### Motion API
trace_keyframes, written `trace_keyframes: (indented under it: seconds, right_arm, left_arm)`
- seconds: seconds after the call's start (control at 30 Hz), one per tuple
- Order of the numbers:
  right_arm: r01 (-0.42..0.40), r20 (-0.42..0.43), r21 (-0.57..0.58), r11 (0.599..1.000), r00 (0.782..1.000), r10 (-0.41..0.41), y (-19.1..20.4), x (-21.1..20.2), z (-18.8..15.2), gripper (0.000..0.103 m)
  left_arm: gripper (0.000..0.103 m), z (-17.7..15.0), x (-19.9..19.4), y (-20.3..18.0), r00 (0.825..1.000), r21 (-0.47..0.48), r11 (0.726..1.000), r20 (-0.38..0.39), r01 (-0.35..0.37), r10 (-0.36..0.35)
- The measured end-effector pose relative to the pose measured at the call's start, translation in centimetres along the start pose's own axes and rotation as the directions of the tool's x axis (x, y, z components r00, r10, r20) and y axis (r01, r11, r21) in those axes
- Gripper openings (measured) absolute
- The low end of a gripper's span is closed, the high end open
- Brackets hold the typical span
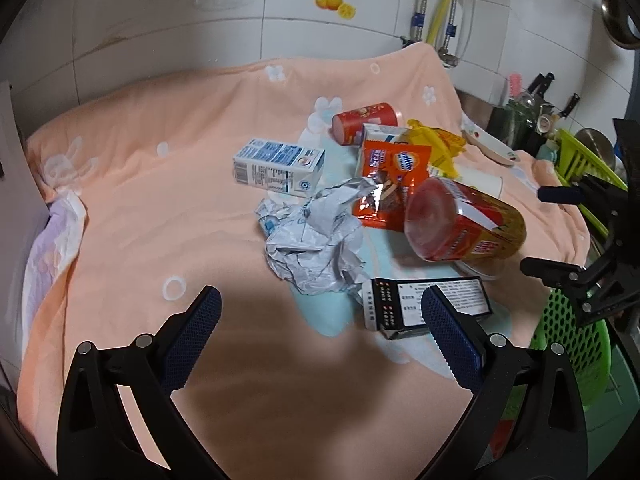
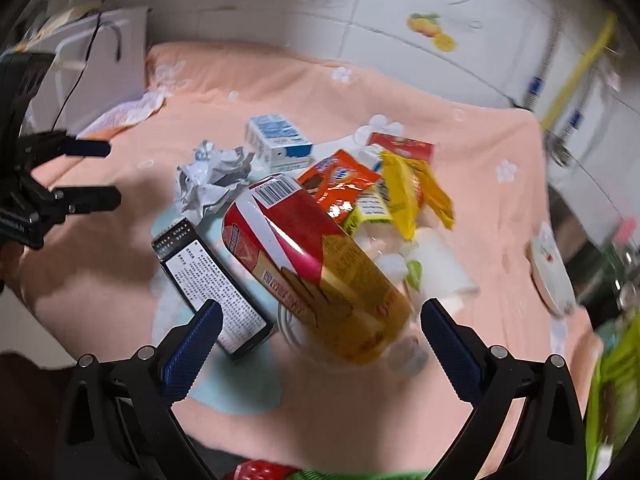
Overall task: Collect trash
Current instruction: 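Move the right tool to the red-gold bottle while the left tool reaches the crumpled foil paper, then grasp and lift the bottle with the right tool while the left tool grasps the crumpled paper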
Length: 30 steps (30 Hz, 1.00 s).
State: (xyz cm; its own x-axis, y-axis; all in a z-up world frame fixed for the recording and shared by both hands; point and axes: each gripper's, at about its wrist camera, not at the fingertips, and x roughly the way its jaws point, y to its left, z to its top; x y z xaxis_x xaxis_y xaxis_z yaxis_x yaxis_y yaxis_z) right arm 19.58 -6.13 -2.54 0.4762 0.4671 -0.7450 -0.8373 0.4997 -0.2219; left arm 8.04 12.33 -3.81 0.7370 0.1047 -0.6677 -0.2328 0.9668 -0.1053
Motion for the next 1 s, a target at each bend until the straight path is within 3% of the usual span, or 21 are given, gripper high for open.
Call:
trace_keyframes:
  seconds: [0.23,0.5,0.67,0.7,0.73,1.0]
  right_arm:
    - [-0.073,-0.063,-0.163,0.984,0.996,0.063,-0.1,4.1,2.1,0.096]
    - [-0.151,-0.122,-0.271,0.951,0.985,0.122,0.1,7.5,3.2,0.096]
    - [-0.175,-0.140,-0.268,0.947,0.980,0.141,0.1,8.9,3.7,0.094]
    - [-0.177,-0.143,-0.258,0.950,0.979,0.144,0.0,9.1,3.7,0.091]
    - [-0.184,-0.145,-0.248,0.951,0.978,0.151,-0.1,9.1,3.6,0.079]
    - [-0.134,-0.096,-0.180,0.974,0.988,0.118,-1.0,7.4,3.2,0.077]
  left_arm:
    - [0.098,0.4,1.8,1.4,0.999,-0.025,1.000,-0.032,-0.001,0.000]
    - [0.098,1.3,3.8,2.8,0.997,-0.067,0.997,-0.073,0.029,-0.034]
    - [0.098,2.2,5.7,2.9,0.992,-0.088,0.994,-0.105,0.059,-0.068]
    - [0.098,2.5,6.1,2.8,0.991,-0.084,0.995,-0.113,0.060,-0.069]
    - [0.098,2.7,6.6,2.6,0.990,-0.076,0.995,-0.120,0.058,-0.067]
    - [0.098,4.3,10.3,1.6,0.983,-0.061,0.997,-0.174,0.056,-0.066]
